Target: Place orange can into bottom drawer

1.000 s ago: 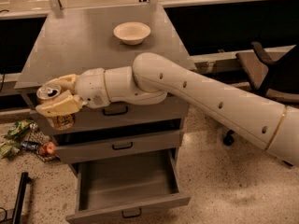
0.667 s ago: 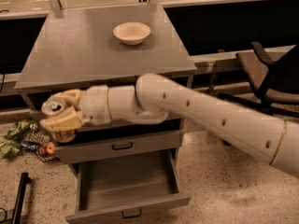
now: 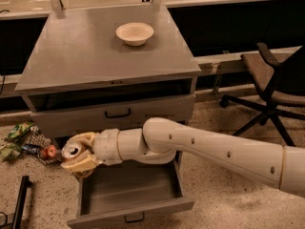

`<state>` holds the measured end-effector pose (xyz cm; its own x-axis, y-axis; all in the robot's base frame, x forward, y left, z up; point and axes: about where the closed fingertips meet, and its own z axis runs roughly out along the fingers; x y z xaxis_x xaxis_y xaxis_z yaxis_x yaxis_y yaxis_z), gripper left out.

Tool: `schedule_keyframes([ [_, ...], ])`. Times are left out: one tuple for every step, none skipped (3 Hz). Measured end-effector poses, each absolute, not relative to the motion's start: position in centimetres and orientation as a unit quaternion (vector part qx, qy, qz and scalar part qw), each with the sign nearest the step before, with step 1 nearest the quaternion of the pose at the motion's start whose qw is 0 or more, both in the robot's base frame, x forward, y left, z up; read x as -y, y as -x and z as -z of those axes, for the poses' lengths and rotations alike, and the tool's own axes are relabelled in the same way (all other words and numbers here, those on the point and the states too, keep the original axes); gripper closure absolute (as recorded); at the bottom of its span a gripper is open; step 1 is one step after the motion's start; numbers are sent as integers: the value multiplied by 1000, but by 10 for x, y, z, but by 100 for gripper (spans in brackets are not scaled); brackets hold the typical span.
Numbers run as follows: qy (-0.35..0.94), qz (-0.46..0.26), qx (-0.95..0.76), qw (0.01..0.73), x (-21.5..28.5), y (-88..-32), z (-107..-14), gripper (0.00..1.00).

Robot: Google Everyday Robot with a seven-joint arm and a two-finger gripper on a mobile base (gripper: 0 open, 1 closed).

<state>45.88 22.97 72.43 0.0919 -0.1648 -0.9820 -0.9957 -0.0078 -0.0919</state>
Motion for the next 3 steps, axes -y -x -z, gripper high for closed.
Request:
schedule_keyframes([
  [563,-433,-517,478,-230,-457,-721,100],
  [571,-433,-514,471,-208,-459,-672,100],
  [612,-421,-510,435,-180,-464,-605,100],
])
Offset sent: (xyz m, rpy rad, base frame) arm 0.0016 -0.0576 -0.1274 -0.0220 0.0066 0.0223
